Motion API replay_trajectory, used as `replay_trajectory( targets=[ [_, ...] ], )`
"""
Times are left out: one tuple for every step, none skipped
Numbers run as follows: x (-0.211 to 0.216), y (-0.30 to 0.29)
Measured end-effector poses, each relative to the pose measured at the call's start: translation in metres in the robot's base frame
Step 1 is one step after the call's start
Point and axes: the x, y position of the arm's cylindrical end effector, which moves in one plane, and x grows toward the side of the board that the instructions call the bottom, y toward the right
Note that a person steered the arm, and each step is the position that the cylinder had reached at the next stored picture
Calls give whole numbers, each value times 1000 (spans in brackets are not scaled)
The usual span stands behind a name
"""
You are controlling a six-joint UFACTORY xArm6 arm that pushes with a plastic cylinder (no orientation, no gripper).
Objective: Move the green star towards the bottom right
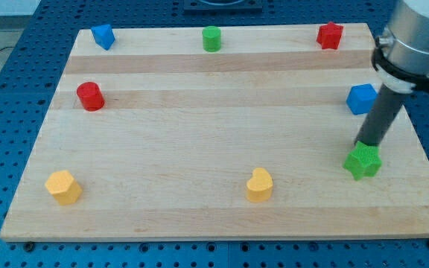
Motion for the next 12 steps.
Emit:
replay_trajectory(
  targets=[
    [19, 8],
    [26, 14],
    [1, 9],
    [-14, -18],
    [2, -50],
    [33, -51],
    [48, -44],
    [54, -39],
    [44, -57],
    [28, -59],
    [21, -55],
    [21, -43]
  ],
)
